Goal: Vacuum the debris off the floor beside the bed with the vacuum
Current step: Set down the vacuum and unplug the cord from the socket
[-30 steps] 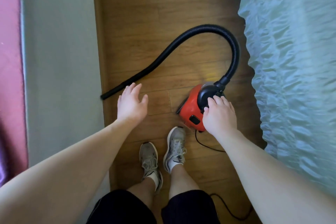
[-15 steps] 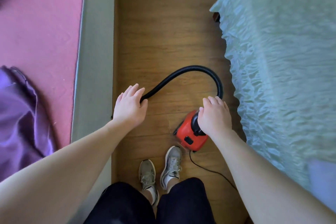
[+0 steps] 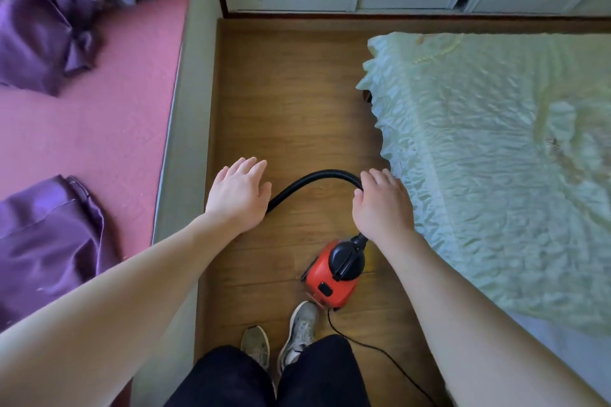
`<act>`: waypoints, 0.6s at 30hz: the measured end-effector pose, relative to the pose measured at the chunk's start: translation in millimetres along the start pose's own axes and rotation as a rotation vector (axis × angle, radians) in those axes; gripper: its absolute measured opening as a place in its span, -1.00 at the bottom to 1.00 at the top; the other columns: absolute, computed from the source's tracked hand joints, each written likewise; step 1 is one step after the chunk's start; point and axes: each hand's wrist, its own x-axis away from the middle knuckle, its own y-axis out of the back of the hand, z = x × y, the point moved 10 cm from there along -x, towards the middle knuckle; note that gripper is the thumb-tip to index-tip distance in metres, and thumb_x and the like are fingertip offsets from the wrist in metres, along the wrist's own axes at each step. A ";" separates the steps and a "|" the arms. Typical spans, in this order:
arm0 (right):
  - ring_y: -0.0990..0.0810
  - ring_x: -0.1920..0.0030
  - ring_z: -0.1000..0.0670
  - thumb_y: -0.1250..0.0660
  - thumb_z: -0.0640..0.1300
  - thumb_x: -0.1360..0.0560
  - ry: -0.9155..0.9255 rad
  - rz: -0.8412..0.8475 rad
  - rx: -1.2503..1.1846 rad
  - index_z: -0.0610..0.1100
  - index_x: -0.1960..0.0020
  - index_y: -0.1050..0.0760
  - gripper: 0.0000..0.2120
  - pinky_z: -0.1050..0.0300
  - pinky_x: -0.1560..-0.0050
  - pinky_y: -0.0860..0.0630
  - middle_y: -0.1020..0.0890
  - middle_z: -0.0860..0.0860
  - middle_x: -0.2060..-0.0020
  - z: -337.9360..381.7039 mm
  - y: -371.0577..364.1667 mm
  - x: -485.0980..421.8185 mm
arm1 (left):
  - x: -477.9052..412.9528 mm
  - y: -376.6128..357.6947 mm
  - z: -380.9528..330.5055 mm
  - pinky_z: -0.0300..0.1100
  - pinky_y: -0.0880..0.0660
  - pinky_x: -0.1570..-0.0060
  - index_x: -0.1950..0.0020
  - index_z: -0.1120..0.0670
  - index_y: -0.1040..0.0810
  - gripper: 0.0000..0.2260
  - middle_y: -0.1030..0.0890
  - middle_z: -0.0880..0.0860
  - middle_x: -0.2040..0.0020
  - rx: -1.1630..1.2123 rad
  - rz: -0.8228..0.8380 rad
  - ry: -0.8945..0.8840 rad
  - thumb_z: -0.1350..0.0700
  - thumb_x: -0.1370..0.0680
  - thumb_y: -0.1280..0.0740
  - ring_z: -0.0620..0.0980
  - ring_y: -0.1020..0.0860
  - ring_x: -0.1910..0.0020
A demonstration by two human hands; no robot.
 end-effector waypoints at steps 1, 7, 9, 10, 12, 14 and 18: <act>-0.32 -0.46 -0.17 -0.10 -0.07 -0.66 0.004 -0.014 -0.001 -0.19 -0.38 -0.42 -0.64 -0.07 -0.47 -0.23 -0.49 -0.08 -0.36 0.1 11.4 -0.2 | -0.6 9.0 -5.3 -0.02 -0.05 -0.57 -0.60 0.04 -0.26 -0.55 -0.27 0.04 -0.60 -0.003 -0.004 -0.004 -0.03 -0.70 -0.10 0.03 -0.13 -0.62; -0.35 -0.41 -0.16 -0.08 -0.07 -0.67 0.012 -0.065 -0.022 -0.20 -0.36 -0.43 -0.64 -0.05 -0.43 -0.26 -0.51 -0.10 -0.33 -3.4 70.9 -9.7 | -7.4 57.1 -33.3 -0.02 -0.01 -0.59 -0.63 0.02 -0.19 -0.52 -0.19 0.03 -0.63 -0.005 -0.024 -0.018 -0.05 -0.71 -0.07 0.02 -0.06 -0.63; -0.34 -0.43 -0.16 -0.08 -0.07 -0.67 0.019 -0.081 -0.047 -0.20 -0.38 -0.42 -0.63 -0.07 -0.44 -0.27 -0.50 -0.10 -0.35 -3.0 88.2 -14.0 | -9.8 72.4 -42.6 -0.03 0.00 -0.59 -0.63 0.02 -0.19 -0.52 -0.19 0.02 -0.64 -0.005 -0.036 -0.017 -0.05 -0.72 -0.06 0.00 -0.05 -0.63; -0.33 -0.45 -0.16 -0.09 -0.07 -0.66 0.024 -0.090 -0.056 -0.20 -0.39 -0.42 -0.63 -0.08 -0.46 -0.27 -0.49 -0.09 -0.36 -3.1 96.0 -16.2 | -11.2 79.3 -47.0 -0.04 0.00 -0.59 -0.63 0.02 -0.19 -0.53 -0.19 0.02 -0.64 -0.005 -0.044 -0.015 -0.05 -0.72 -0.06 0.00 -0.05 -0.63; -0.31 -0.47 -0.16 -0.09 -0.08 -0.67 0.028 -0.098 -0.066 -0.21 -0.38 -0.42 -0.63 -0.08 -0.48 -0.25 -0.49 -0.10 -0.37 -3.7 110.0 -20.9 | -15.6 92.7 -55.2 -0.03 -0.01 -0.59 -0.63 0.00 -0.18 -0.53 -0.19 0.01 -0.64 -0.007 -0.053 -0.014 -0.06 -0.72 -0.06 0.00 -0.06 -0.63; -0.34 -0.45 -0.17 -0.10 -0.08 -0.66 0.037 -0.114 -0.079 -0.22 -0.36 -0.44 -0.64 -0.10 -0.48 -0.26 -0.50 -0.12 -0.35 -4.2 123.1 -25.4 | -20.0 105.3 -61.4 -0.02 -0.03 -0.59 -0.62 -0.01 -0.20 -0.53 -0.20 0.01 -0.63 -0.018 -0.063 -0.010 -0.07 -0.72 -0.06 0.02 -0.08 -0.63; -0.42 -0.34 -0.19 -0.13 -0.10 -0.65 0.057 -0.155 -0.121 -0.25 -0.30 -0.49 -0.66 -0.12 -0.42 -0.33 -0.55 -0.16 -0.27 -5.9 143.8 -31.8 | -28.2 130.9 -75.2 -0.02 -0.04 -0.57 -0.61 0.00 -0.24 -0.54 -0.24 0.02 -0.62 -0.064 -0.099 -0.017 -0.08 -0.72 -0.07 0.04 -0.11 -0.62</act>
